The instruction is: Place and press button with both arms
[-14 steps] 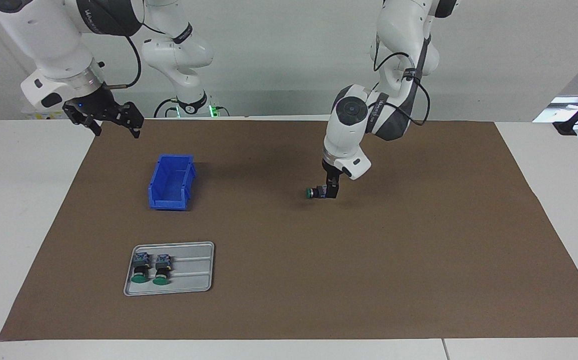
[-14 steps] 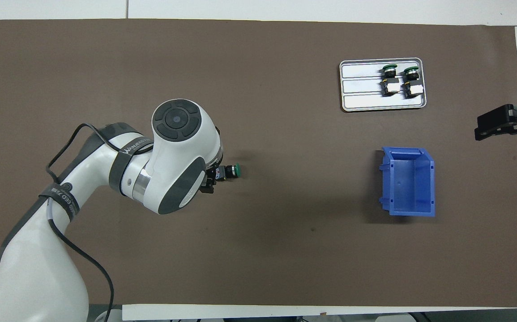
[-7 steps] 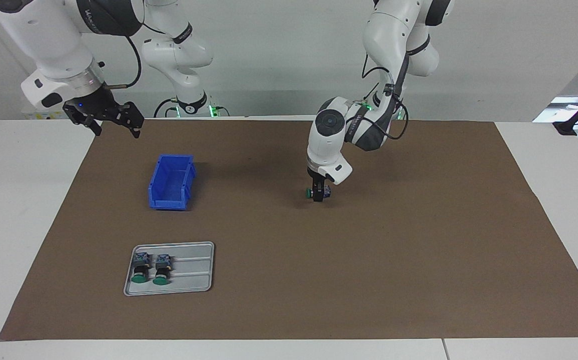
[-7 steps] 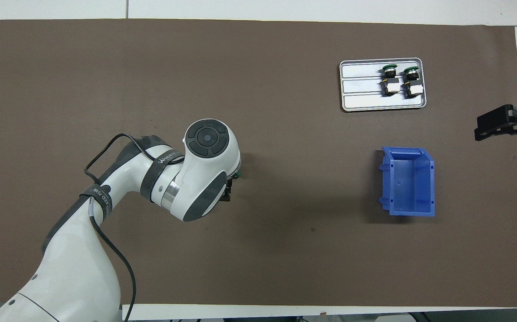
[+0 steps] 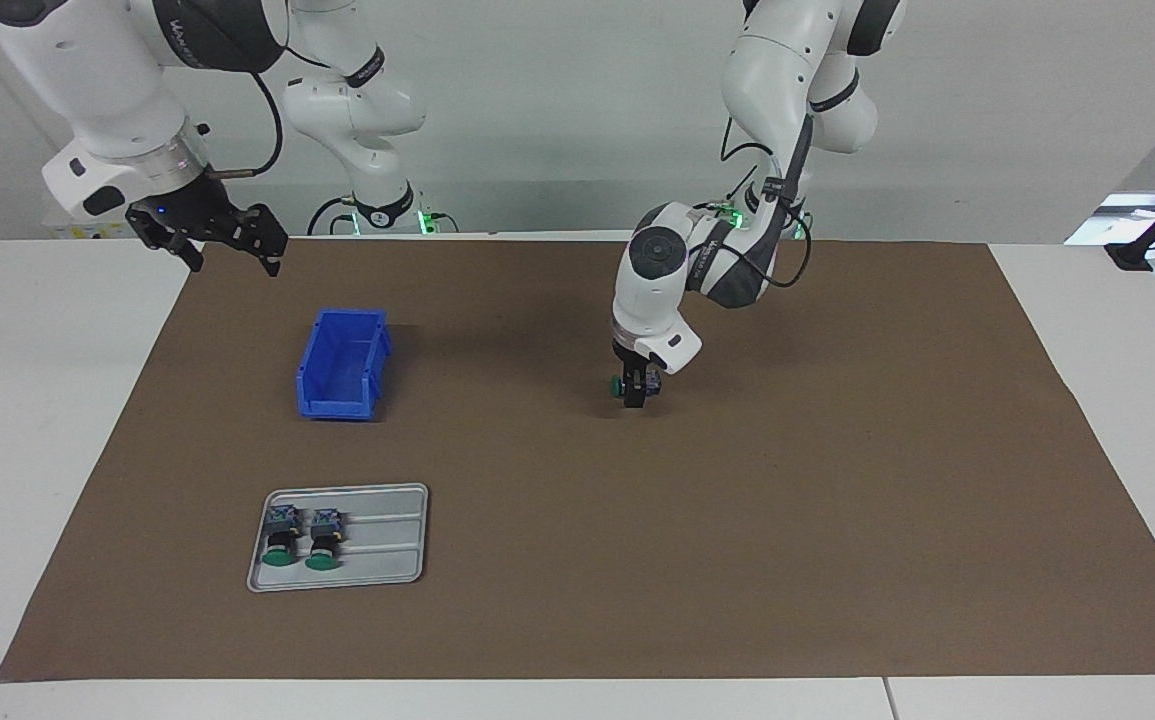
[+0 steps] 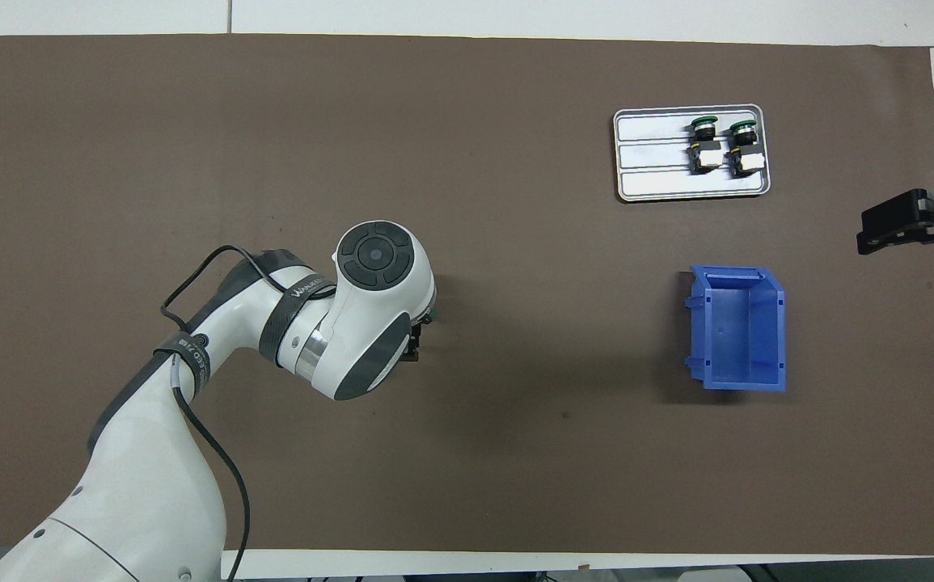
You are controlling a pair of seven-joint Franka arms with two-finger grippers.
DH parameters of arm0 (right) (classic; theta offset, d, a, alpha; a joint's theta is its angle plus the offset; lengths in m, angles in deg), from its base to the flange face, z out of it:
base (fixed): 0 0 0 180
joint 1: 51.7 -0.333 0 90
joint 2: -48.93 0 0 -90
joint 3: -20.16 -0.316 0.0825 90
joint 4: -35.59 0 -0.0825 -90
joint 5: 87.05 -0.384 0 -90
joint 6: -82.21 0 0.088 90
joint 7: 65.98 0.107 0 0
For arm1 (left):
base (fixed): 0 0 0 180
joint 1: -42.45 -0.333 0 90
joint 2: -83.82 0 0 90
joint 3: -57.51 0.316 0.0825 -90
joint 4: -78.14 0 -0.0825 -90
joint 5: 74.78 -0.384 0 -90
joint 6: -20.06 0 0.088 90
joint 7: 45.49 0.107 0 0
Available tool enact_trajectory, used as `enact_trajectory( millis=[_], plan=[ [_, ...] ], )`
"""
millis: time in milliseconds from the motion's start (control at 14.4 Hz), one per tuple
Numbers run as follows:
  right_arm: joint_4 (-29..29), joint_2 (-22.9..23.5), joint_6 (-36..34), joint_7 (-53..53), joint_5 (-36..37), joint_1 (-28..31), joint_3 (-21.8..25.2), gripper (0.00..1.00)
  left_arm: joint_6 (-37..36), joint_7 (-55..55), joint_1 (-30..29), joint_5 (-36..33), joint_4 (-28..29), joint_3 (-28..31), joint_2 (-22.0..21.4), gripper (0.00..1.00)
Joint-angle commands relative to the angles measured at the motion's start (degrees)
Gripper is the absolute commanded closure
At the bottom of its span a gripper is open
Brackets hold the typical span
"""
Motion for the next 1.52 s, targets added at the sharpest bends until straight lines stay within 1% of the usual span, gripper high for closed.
enact_trajectory(
  millis=[0, 138, 277, 415, 554, 692, 831, 1039, 1108, 1316, 1385, 1454],
  plan=[
    [1.4, -1.3, 0.3, -0.9, -0.3, 0.4, -0.2, 0.02, 1.6, -1.1, 1.4, 0.5, 1.0, 0.8, -0.1, 0.31],
    [1.4, -1.3, 0.3, -0.9, -0.3, 0.4, -0.2, 0.02, 1.5, -1.5, 1.1, 0.5, 0.7, 0.8, -0.1, 0.51],
    [1.4, -1.3, 0.3, -0.9, -0.3, 0.5, -0.2, 0.02, 1.6, -1.9, 1.2, 0.5, 0.6, 0.8, 0.0, 0.66],
    [1.4, -1.3, 0.2, -0.9, -0.3, 0.4, -0.2, 0.02, 1.6, -1.9, 1.2, 0.5, 0.6, 0.8, 0.0, 0.74],
    [1.4, -1.3, 0.2, -0.9, -0.3, 0.4, -0.2, 0.02, 1.5, -1.8, 1.1, 0.5, 0.3, 0.8, 0.0, 0.8],
    [1.4, -1.3, 0.2, -0.9, -0.3, 0.4, -0.2, 0.02, 1.0, -1.4, 0.5, 0.4, -0.2, 0.8, -1.1, 0.87],
    [1.4, -1.3, 0.2, -0.9, -0.3, 0.5, -0.2, 0.02, 0.3, -1.0, -1.0, 0.4, -0.6, 0.9, -3.2, 0.91],
    [1.4, -1.3, 0.2, -0.9, -0.3, 0.4, -0.2, 0.02, -0.8, 2.4, -2.7, 0.5, 0.1, 0.9, -6.1, 0.91],
    [1.4, -1.3, 0.2, -0.9, -0.3, 0.4, -0.2, 0.02, -0.6, 4.0, -4.2, 0.5, 0.1, 0.8, -6.5, 0.91],
    [1.4, -1.3, 0.2, -0.9, -0.3, 0.4, -0.2, 0.02, -0.3, 6.8, -5.2, 3.1, 0.2, 0.8, -6.8, 0.91],
    [1.4, -1.3, 0.2, -0.9, -0.3, 0.4, -0.2, 0.02, 0.5, 7.9, -5.7, 4.7, 0.9, 0.8, -6.8, 0.91],
    [1.4, -1.3, 0.2, -0.9, -0.3, 0.4, -0.2, 0.02, 2.2, 10.0, -7.0, 8.3, 1.1, 0.8, -6.8, 0.91]
  ],
)
